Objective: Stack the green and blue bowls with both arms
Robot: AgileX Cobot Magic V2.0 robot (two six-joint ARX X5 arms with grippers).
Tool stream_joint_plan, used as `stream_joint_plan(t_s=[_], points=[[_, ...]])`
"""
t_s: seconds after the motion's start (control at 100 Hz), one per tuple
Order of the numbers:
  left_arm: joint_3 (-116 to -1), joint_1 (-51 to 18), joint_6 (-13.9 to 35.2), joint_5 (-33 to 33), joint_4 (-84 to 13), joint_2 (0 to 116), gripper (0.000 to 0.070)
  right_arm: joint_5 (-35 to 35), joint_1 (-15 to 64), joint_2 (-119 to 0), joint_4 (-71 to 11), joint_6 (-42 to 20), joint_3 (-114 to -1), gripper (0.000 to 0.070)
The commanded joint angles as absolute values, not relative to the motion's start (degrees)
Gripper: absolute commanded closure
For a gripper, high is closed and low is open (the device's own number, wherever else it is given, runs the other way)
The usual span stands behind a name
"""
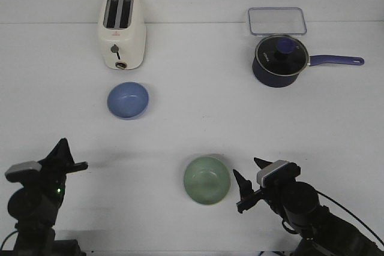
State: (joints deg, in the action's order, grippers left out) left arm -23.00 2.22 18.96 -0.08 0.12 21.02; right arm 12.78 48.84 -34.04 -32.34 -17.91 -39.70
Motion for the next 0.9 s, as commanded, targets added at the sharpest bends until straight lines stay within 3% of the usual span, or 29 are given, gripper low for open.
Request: stream_joint_plan(t_s=[0.0,0.04,0.14,0.19,0.41,0.76,0.81,0.89], points=[[-29.80,2.22,16.27,2.83,-2.20,32.71,0.0675,14.24,49.87,-33.93,-31.83,-18.90,-39.09,0.0244],[-33.95,2.20,15.35,5.21,-4.14,38.89,0.0612,14.90,49.93,-33.67,-31.83,-18.92,-38.96,0.0244],[-43.72,1.85,14.90,9.23,-8.75,53.32,0.0321,14.98,49.91,-33.74,-31.77,-19.07,-38.96,0.0244],[-48.25,1.50,14.48,9.52,-10.90,59.94,0.0263,14.98,49.91,-33.82,-31.73,-19.07,-38.96,0.0244],[-64.58,0.32,14.11,9.52,-17.15,83.94,0.0266,15.09,49.91,-34.61,-31.73,-19.00,-38.96,0.0244],[-72.90,-3.01,14.15,9.45,-16.78,101.27,0.0290,16.78,49.91,-34.61,-31.57,-19.03,-38.96,0.0244],[-72.90,-3.44,14.15,8.95,-16.58,102.06,0.0357,16.78,49.91,-34.61,-31.59,-19.05,-38.96,0.0244],[-72.90,-4.05,13.91,7.84,-16.56,102.52,0.0605,16.75,49.91,-34.61,-31.57,-19.07,-38.96,0.0244]])
